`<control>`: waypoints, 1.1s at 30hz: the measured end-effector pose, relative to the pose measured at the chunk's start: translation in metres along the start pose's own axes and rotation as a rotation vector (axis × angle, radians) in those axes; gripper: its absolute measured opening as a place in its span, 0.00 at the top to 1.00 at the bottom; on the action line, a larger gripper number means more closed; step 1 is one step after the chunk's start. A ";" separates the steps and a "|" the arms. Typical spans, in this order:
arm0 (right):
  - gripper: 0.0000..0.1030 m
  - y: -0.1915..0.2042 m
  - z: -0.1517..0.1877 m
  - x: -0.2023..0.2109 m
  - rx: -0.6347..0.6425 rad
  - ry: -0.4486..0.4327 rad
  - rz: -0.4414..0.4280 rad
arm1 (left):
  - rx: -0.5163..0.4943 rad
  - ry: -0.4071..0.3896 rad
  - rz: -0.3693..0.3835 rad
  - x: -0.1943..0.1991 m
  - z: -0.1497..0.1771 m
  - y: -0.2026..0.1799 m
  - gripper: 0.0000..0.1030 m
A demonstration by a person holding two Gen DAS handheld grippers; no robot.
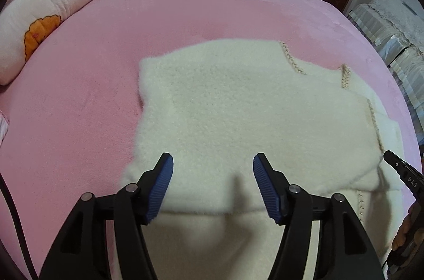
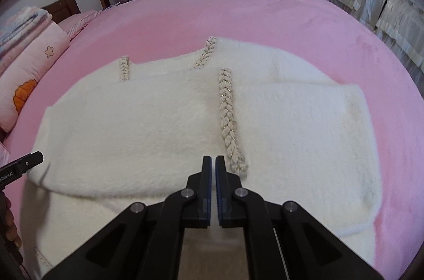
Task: Fold large clothes
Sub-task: 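Move both tools back to the hem of the folded cardigan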
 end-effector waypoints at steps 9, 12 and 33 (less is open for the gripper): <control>0.97 -0.002 0.001 0.061 0.011 -0.038 0.005 | -0.019 -0.032 0.018 0.062 0.002 -0.013 0.39; 0.87 0.001 0.000 0.086 0.012 -0.063 0.004 | -0.044 -0.053 0.016 0.087 0.004 -0.019 0.38; 0.73 0.000 0.024 0.251 0.063 -0.230 0.003 | -0.127 -0.141 0.013 0.236 0.067 -0.038 0.24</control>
Point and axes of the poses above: each gripper's, at about its wrist camera, not at the fingertips, and x roughly against the way its jaws point, y to its left, z to its underside, the point moved 10 cm from there along -x, roughly the way its jaws point, and after that the axes turned 3 degrees about x, right-handed, at the moved point
